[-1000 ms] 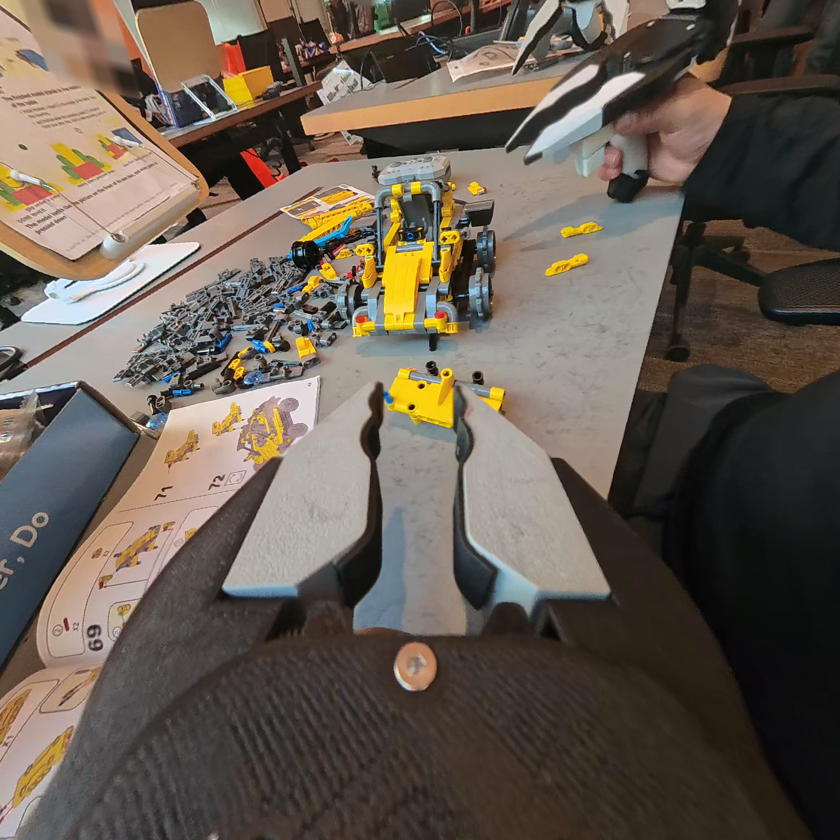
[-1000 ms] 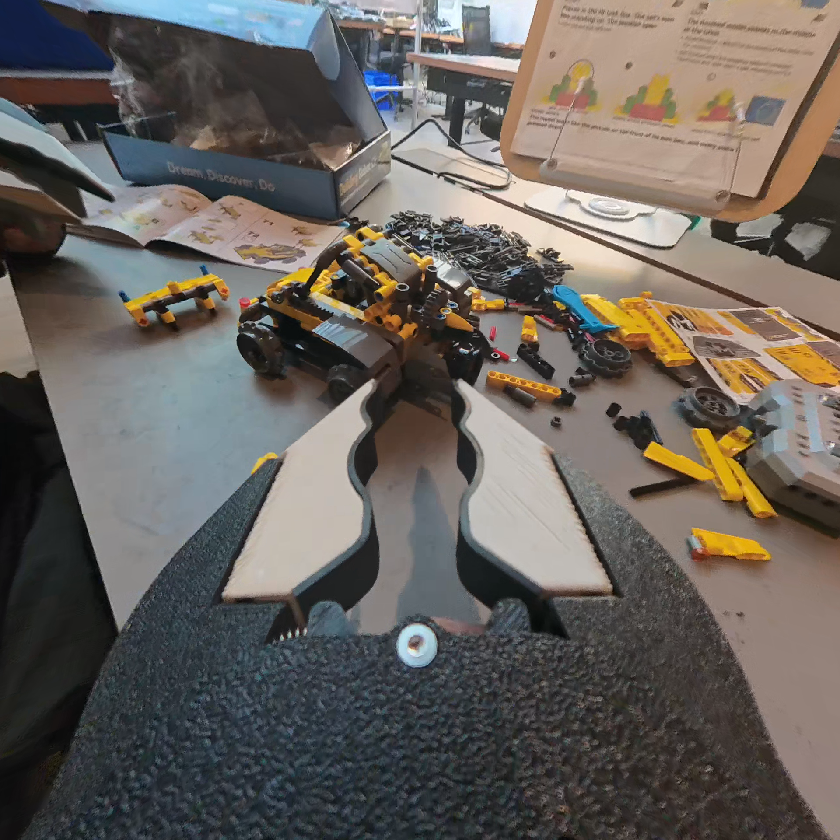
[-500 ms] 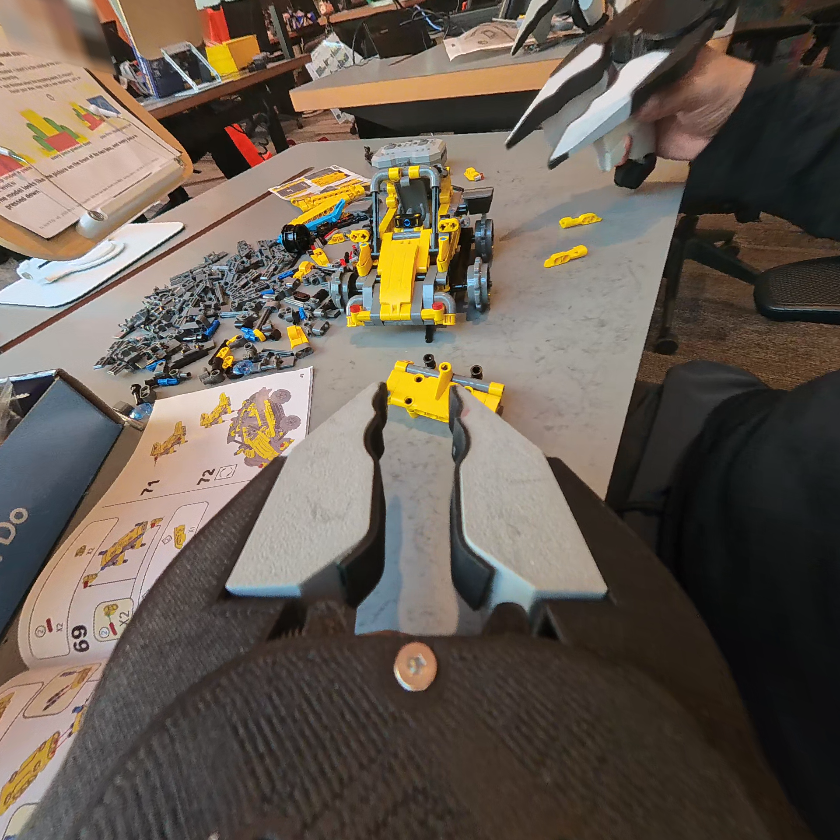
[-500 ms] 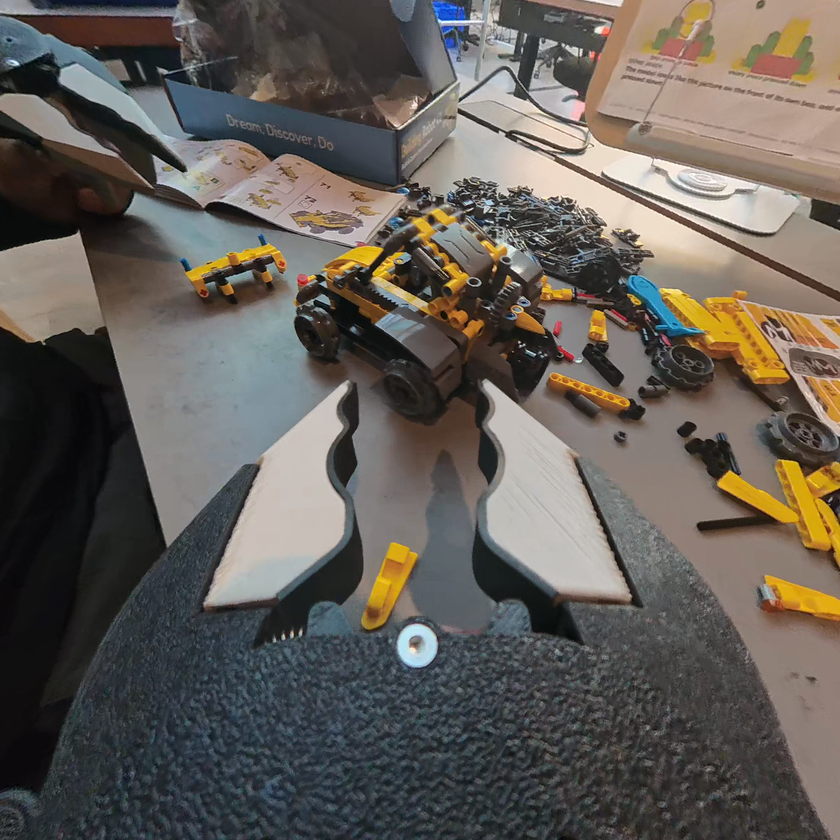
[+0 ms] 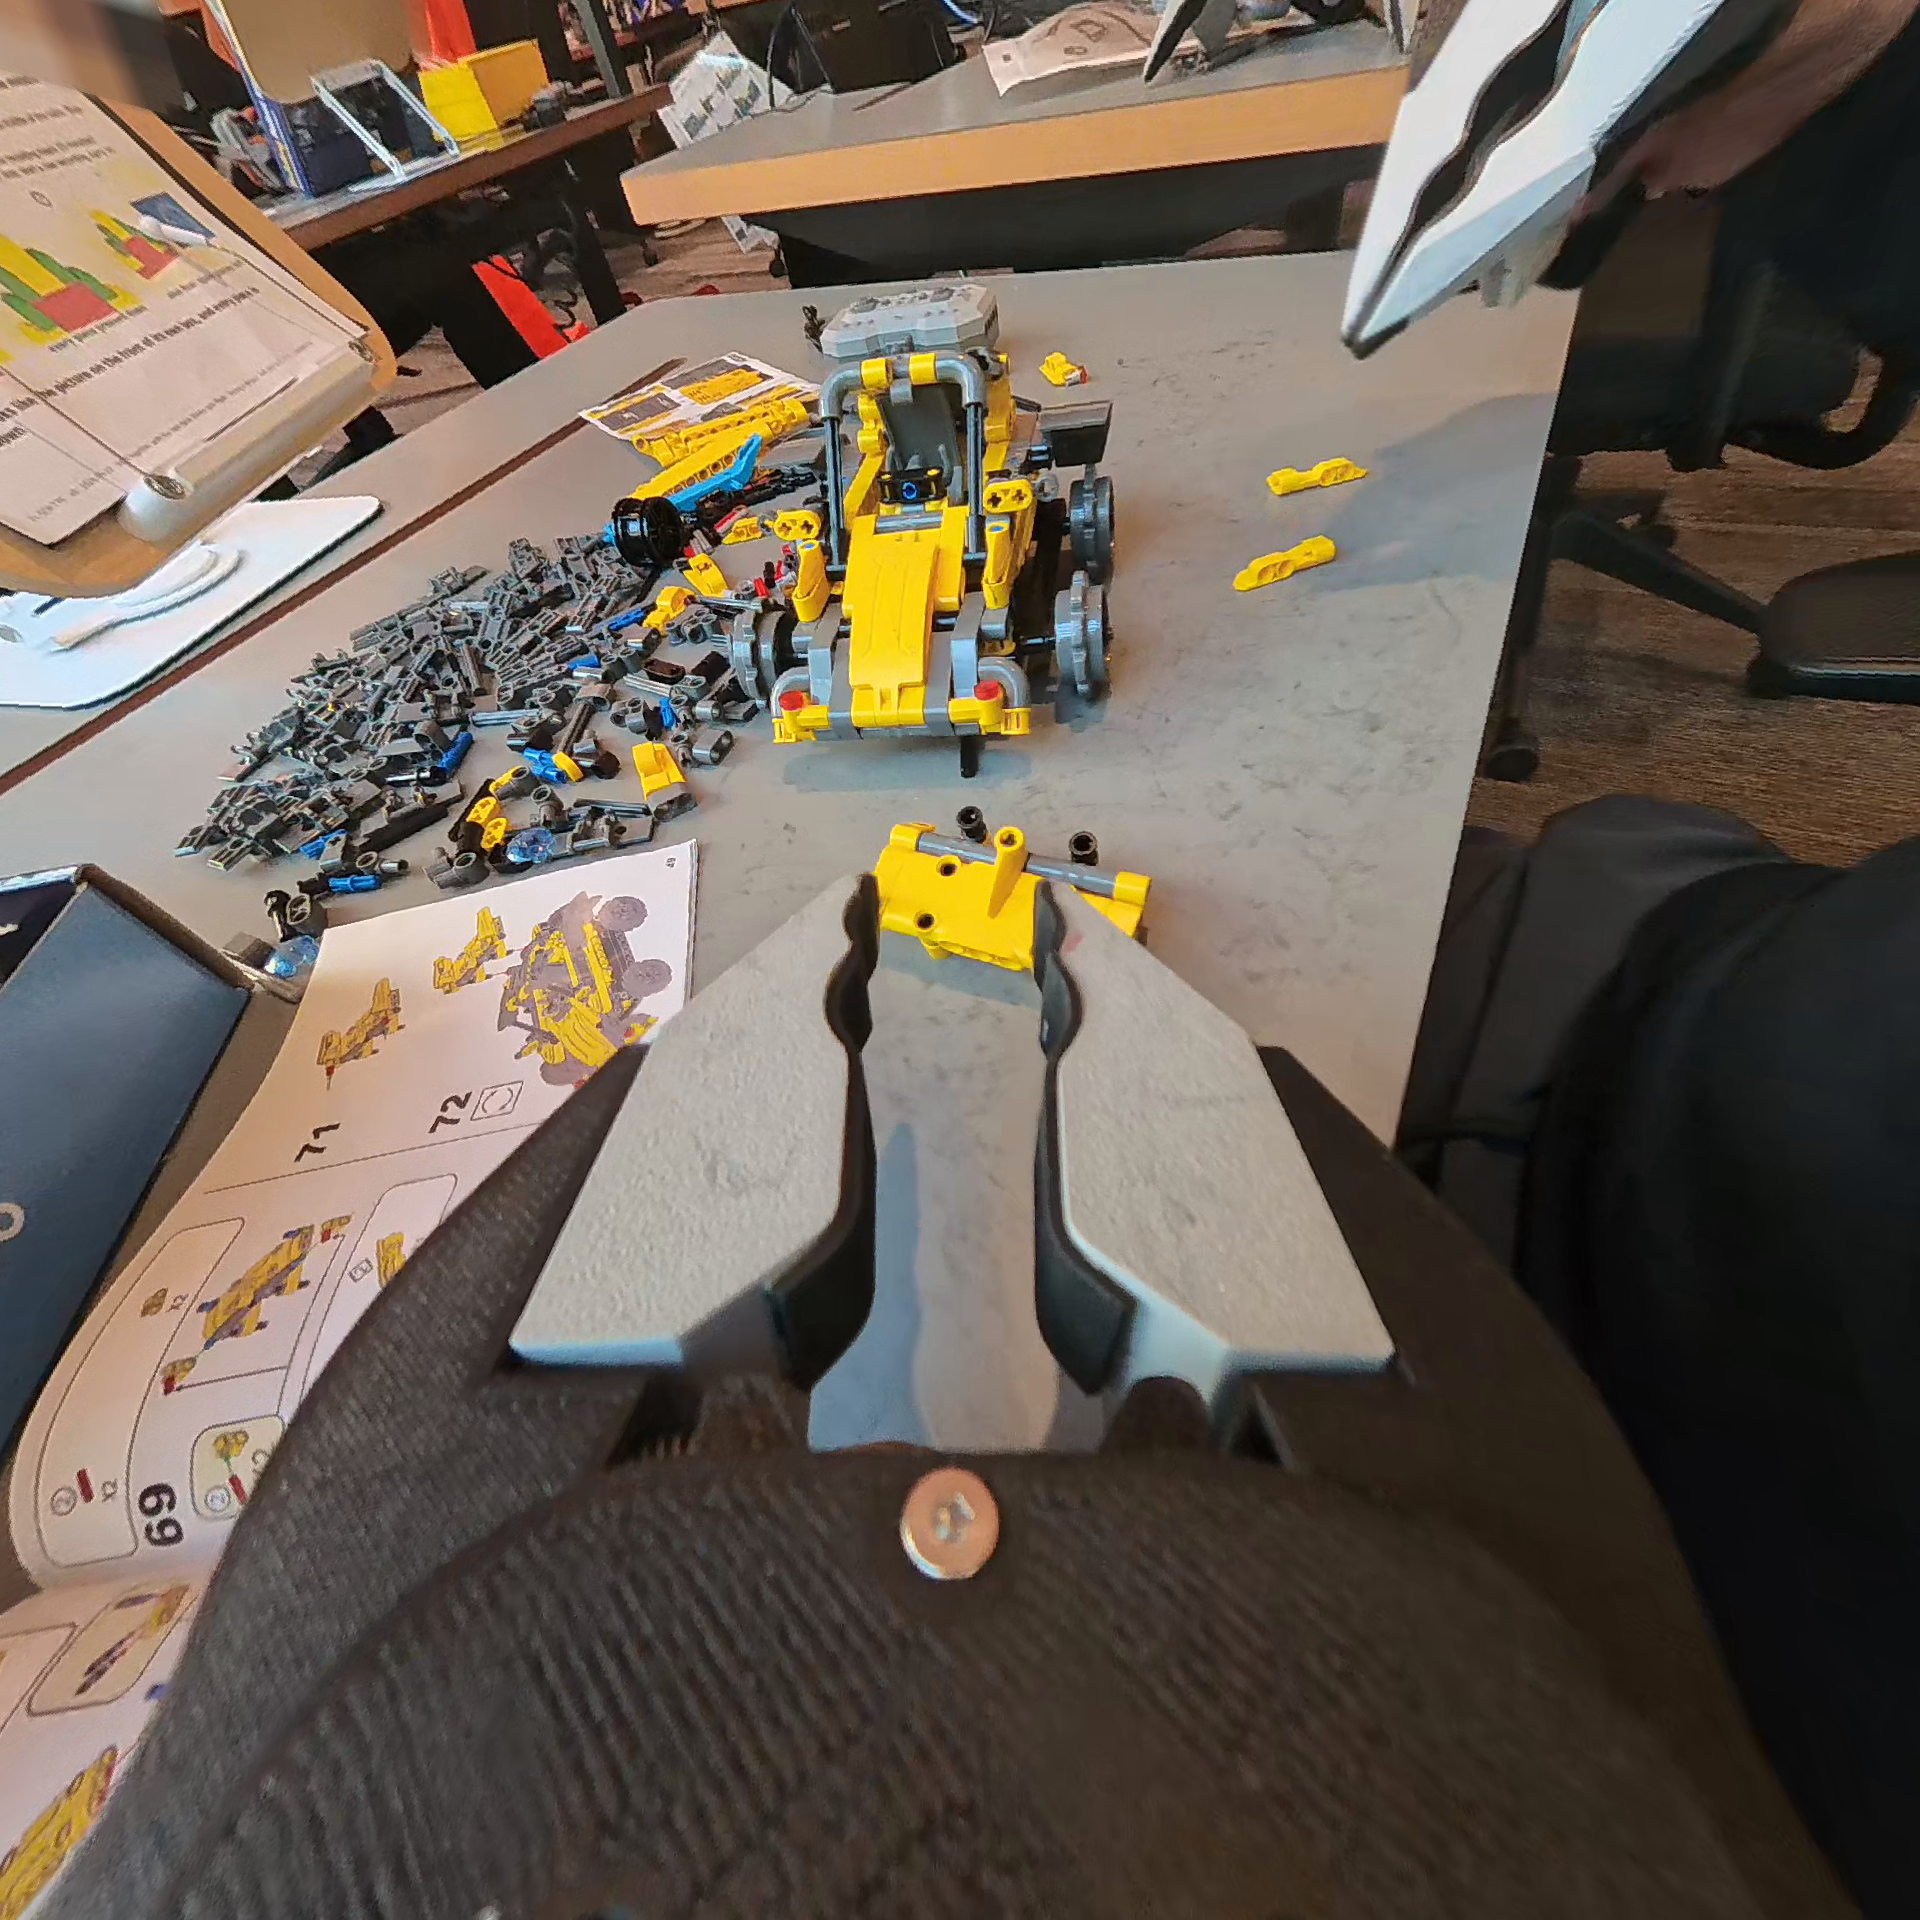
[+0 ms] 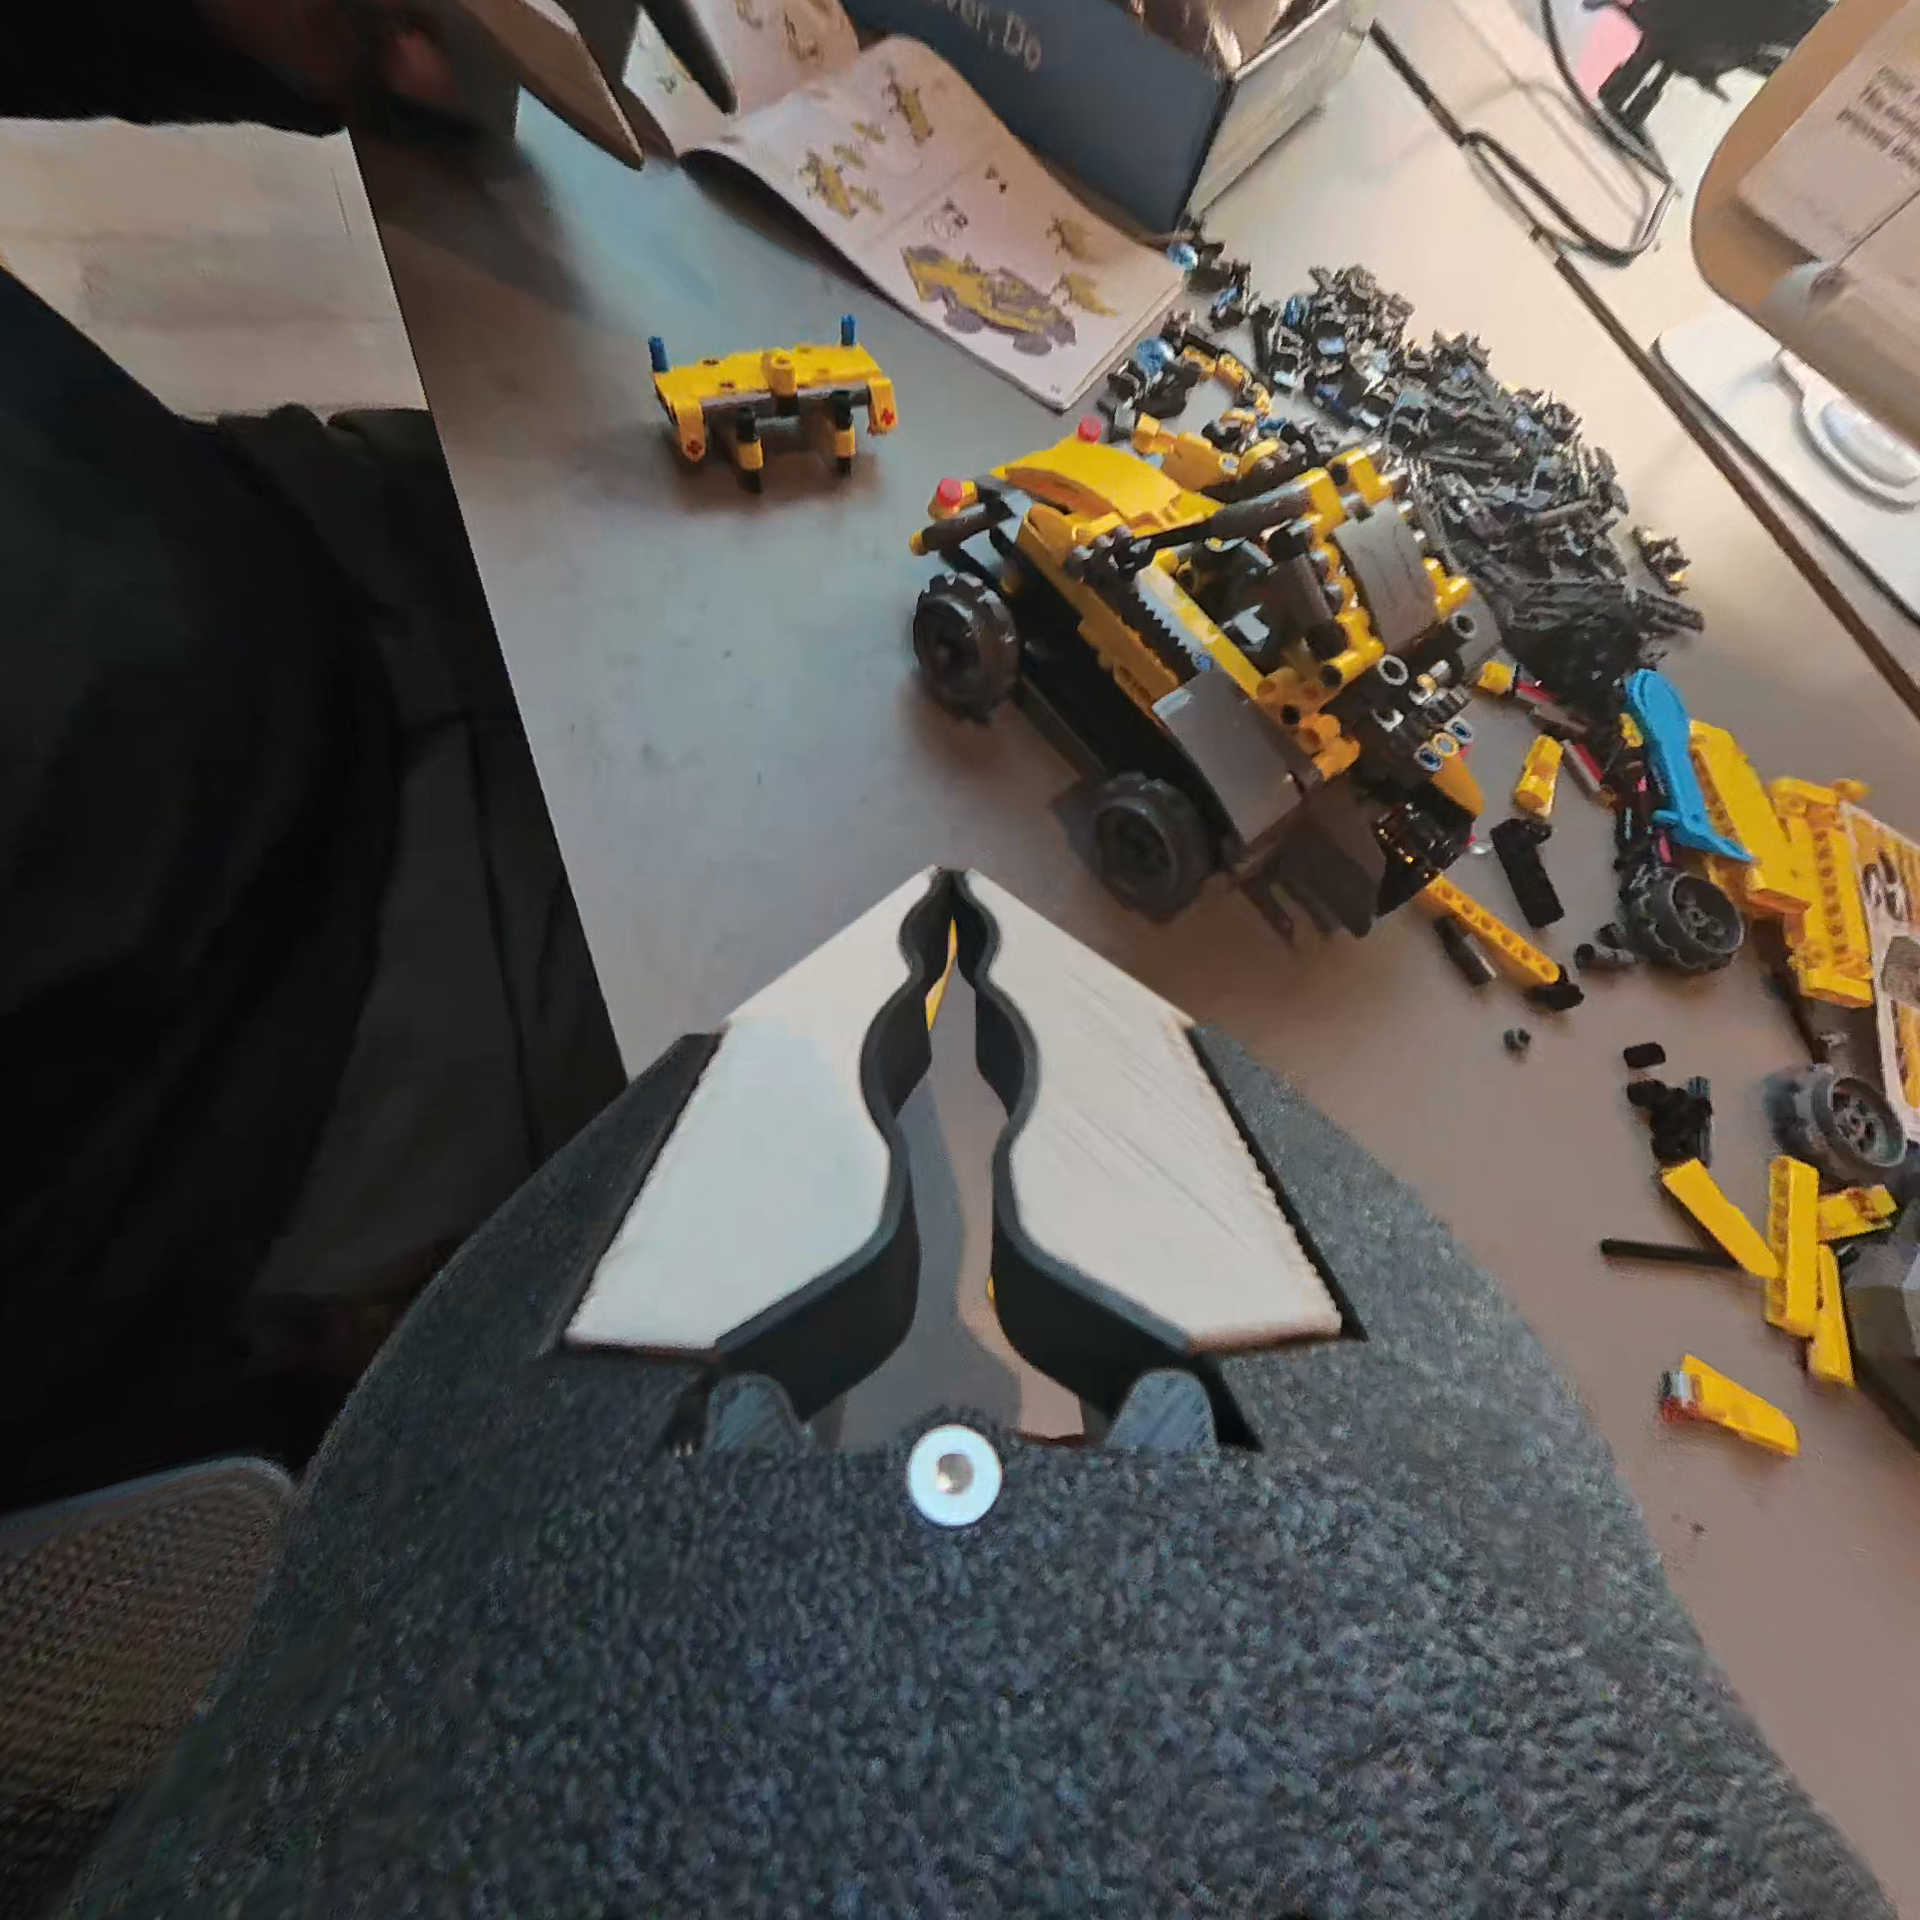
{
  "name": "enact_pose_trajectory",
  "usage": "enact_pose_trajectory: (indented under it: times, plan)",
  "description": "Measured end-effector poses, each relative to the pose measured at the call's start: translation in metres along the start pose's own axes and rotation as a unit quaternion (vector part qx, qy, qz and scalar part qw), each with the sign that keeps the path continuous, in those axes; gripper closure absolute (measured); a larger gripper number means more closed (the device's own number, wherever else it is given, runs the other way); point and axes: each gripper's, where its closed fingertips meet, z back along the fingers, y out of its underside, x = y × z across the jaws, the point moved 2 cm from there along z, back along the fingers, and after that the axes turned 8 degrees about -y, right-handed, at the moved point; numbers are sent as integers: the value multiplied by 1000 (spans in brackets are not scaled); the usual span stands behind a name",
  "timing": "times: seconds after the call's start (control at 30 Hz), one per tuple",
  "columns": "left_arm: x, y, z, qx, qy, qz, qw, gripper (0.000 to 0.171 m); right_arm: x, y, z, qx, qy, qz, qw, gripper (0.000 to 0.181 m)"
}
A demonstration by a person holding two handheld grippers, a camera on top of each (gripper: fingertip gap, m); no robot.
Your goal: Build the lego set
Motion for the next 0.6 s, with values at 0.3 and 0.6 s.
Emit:
enact_pose_trajectory:
  times: [0.3, 0.6]
  plan:
    - [-4, 0, -17, 18, 15, -9, 1000, 143, 9, 32, 2, 67, -13, -50, 996, 164]
    - [-6, -1, -19, 20, 24, -9, 999, 143, 4, 45, -30, 92, -23, -97, 991, 158]
